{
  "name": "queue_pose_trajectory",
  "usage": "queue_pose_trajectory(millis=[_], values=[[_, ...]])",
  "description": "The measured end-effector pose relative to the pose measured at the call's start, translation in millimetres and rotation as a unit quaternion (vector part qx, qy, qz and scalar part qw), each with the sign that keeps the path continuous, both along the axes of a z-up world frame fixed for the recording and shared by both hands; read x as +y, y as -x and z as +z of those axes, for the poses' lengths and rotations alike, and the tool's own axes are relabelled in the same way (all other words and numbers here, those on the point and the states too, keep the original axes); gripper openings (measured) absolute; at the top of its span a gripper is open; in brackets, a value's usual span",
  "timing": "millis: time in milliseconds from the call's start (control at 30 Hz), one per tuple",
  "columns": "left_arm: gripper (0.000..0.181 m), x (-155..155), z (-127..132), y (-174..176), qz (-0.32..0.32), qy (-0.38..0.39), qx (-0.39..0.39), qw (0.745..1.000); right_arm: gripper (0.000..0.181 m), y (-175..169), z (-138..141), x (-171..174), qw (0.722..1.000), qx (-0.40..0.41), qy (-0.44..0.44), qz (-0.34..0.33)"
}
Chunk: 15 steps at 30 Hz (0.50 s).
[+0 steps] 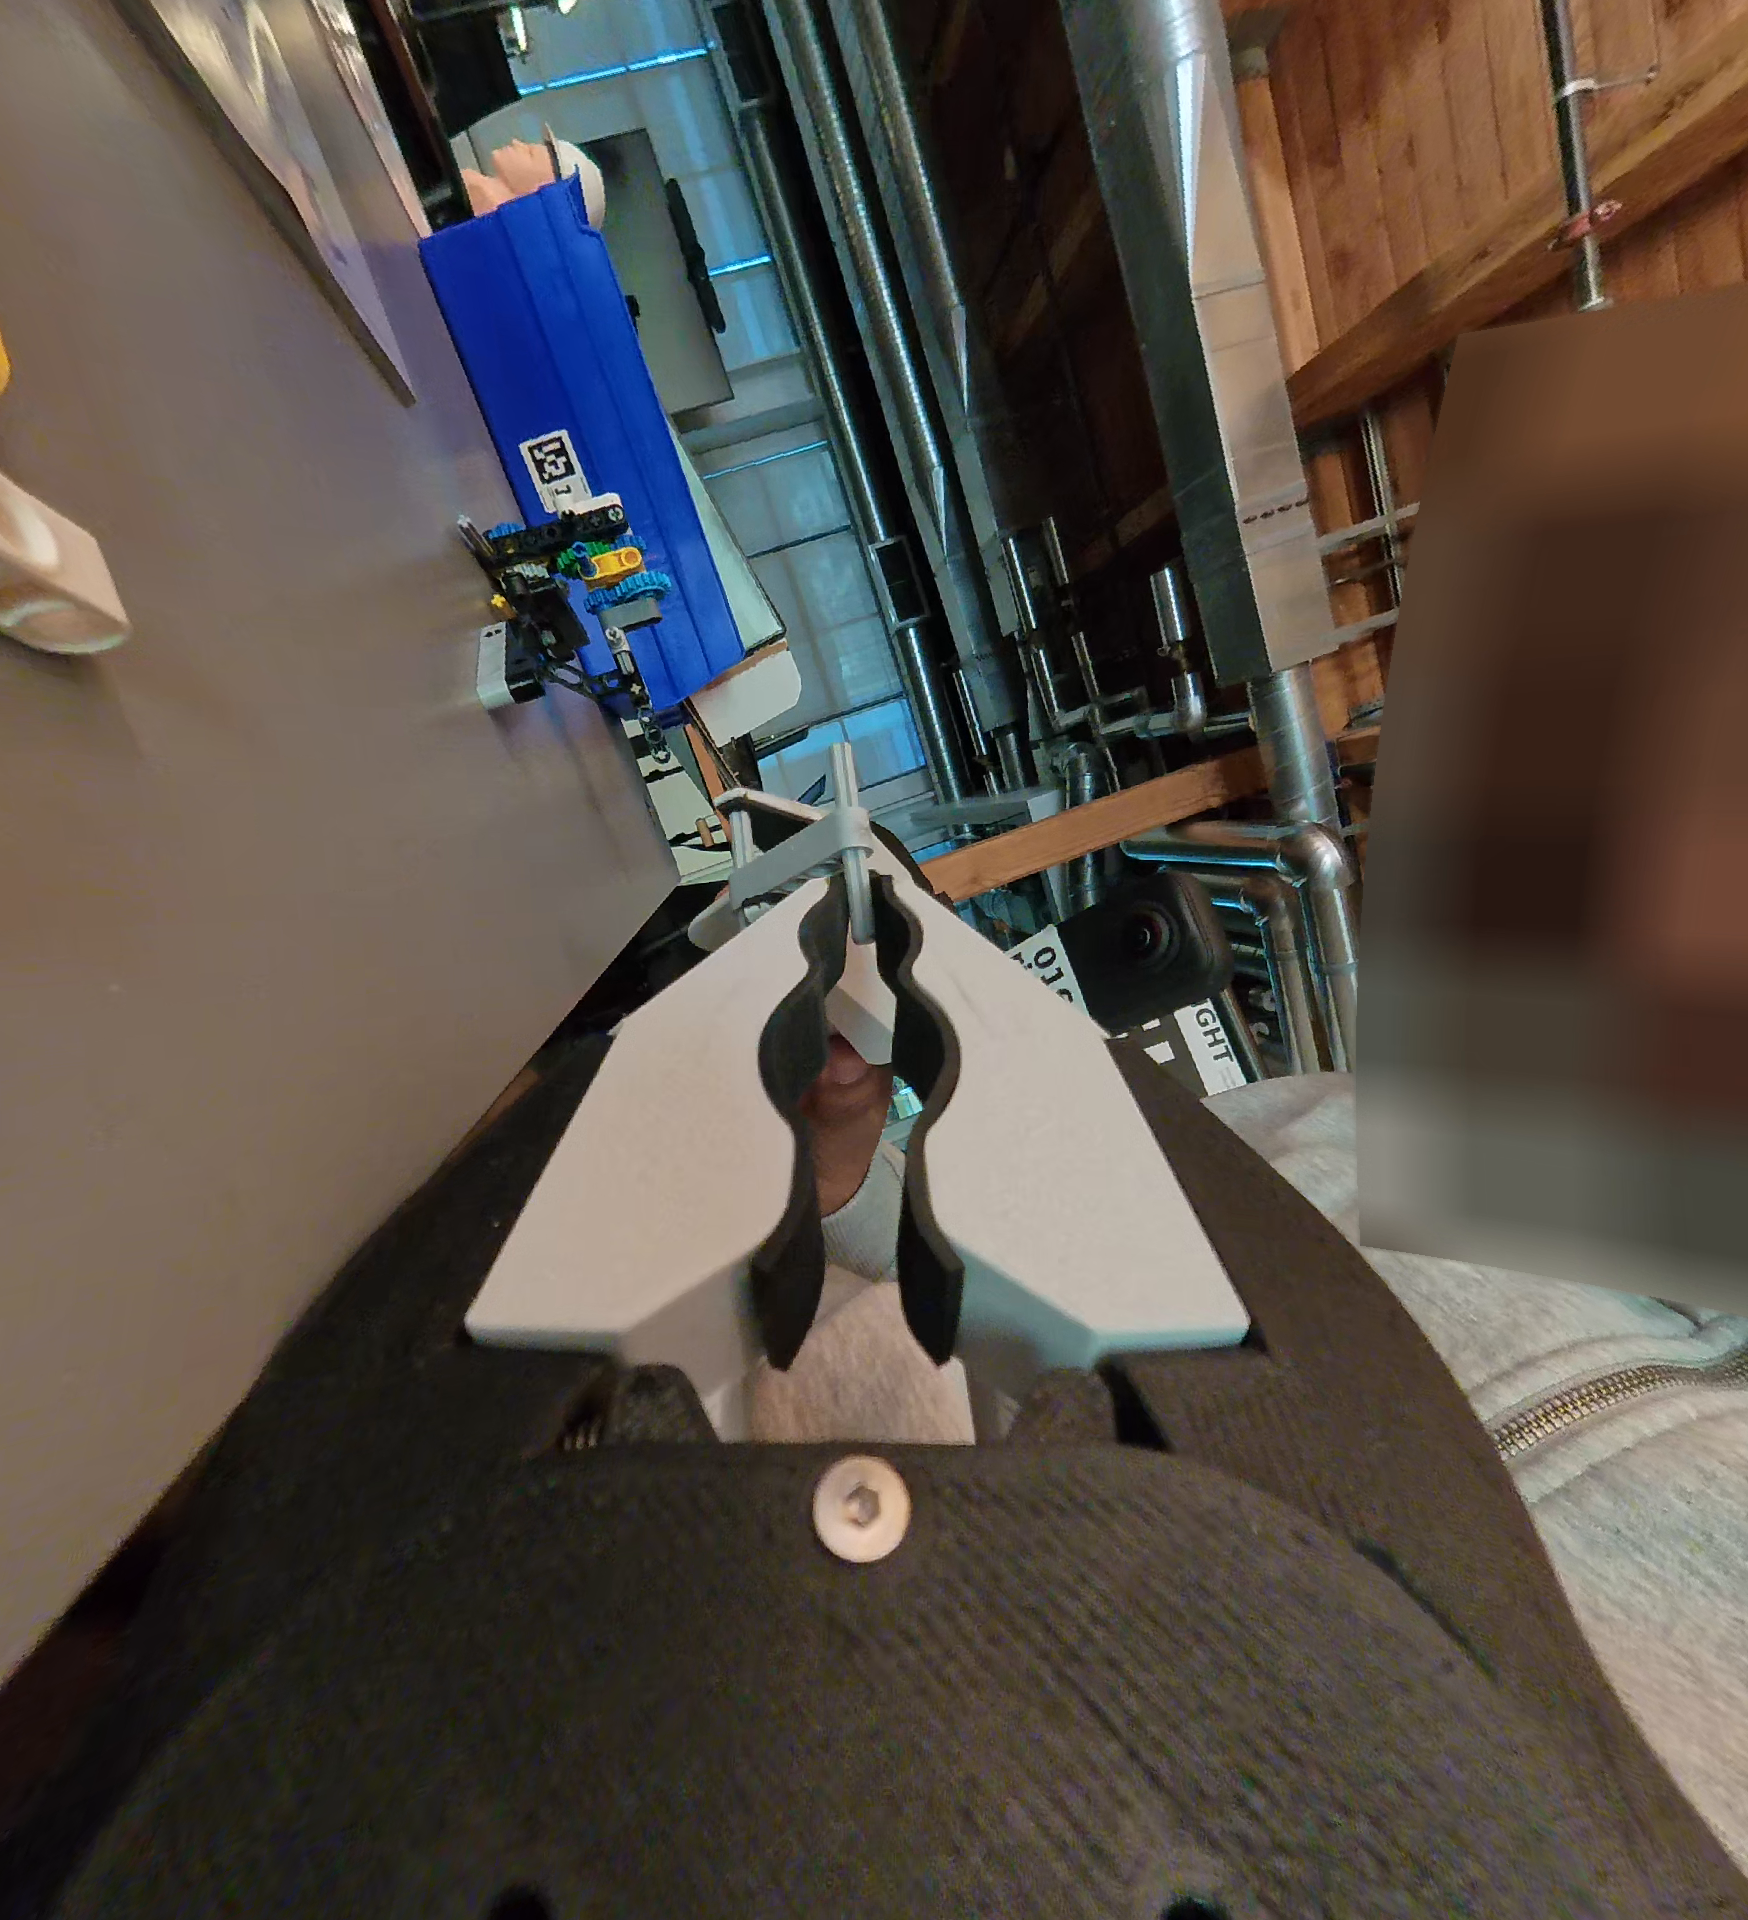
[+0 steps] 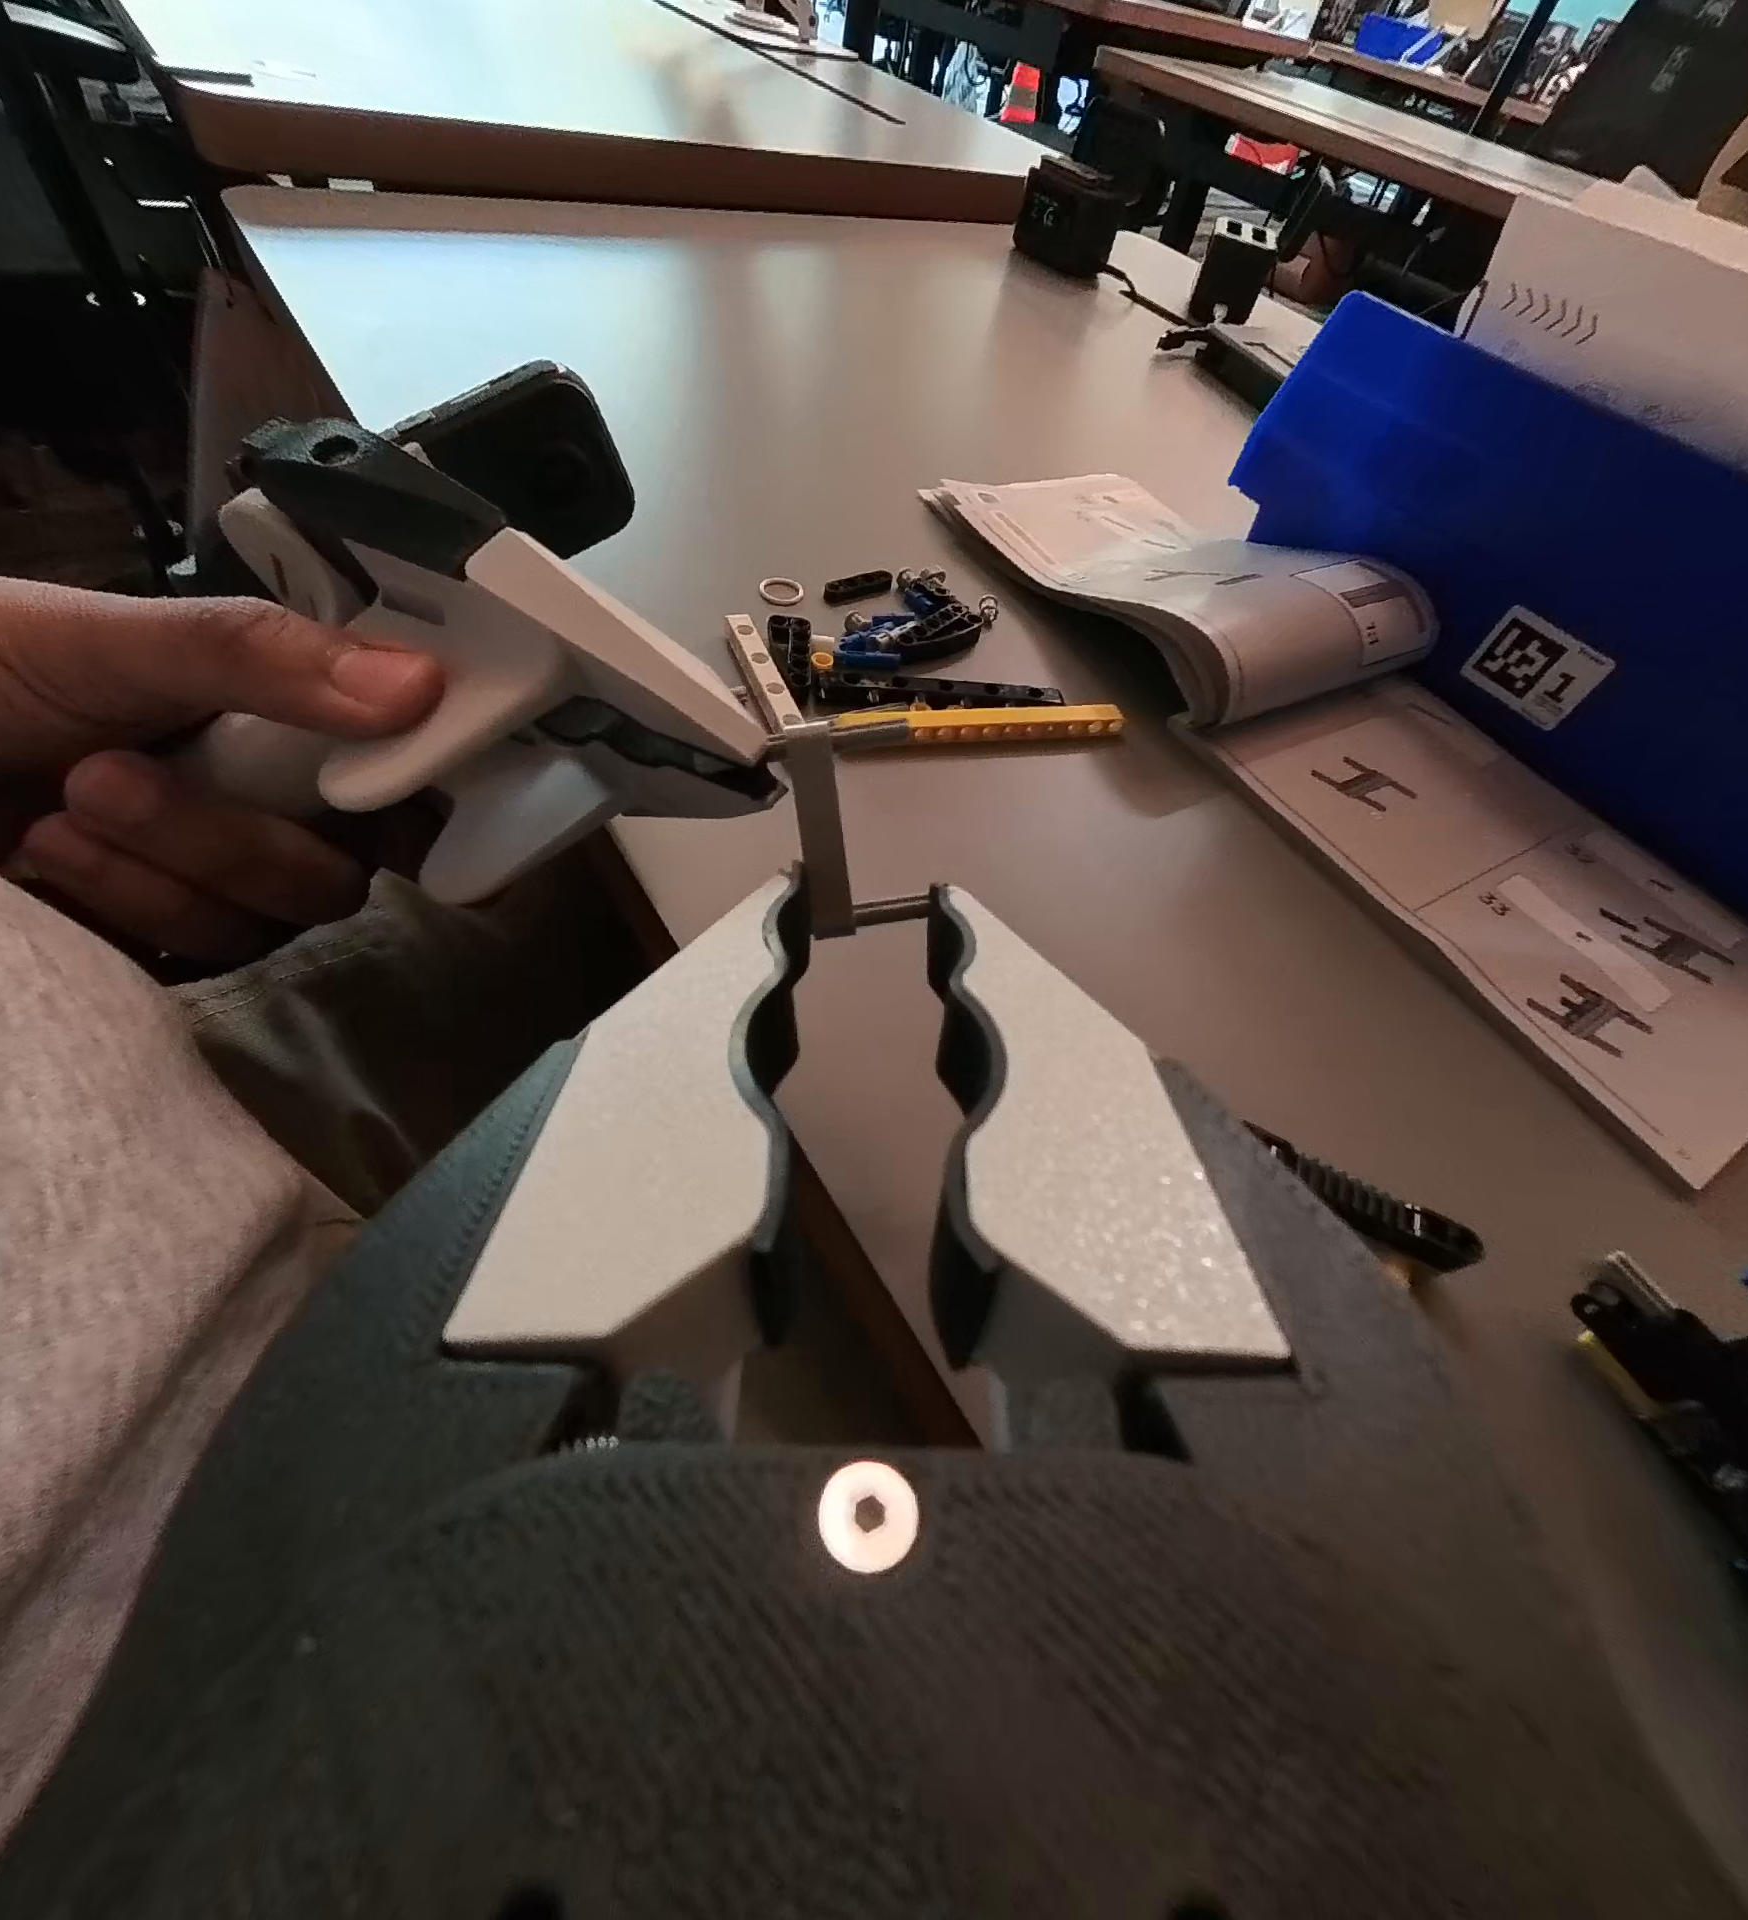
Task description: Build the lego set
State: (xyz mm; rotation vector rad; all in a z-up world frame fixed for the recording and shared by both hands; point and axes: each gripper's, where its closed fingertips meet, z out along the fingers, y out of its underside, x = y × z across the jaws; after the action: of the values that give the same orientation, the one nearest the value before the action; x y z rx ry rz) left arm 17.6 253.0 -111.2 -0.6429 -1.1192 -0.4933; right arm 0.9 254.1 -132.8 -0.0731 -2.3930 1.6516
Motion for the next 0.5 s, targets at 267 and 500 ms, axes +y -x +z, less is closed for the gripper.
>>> queue_pose_trajectory(millis=[267,500], values=[[0.003,-0.2,-0.1,-0.1,0.000,0.000,0.000,1.000,0.022,-0.5,-0.5,-0.1,1.000,0.003,-0.005,0.001],[0.002,-0.5,0.3,-0.2,0.000,-0.002,0.001,1.000,0.023,0.5,2.3,-0.7,1.000,0.006,0.004,-0.002]])
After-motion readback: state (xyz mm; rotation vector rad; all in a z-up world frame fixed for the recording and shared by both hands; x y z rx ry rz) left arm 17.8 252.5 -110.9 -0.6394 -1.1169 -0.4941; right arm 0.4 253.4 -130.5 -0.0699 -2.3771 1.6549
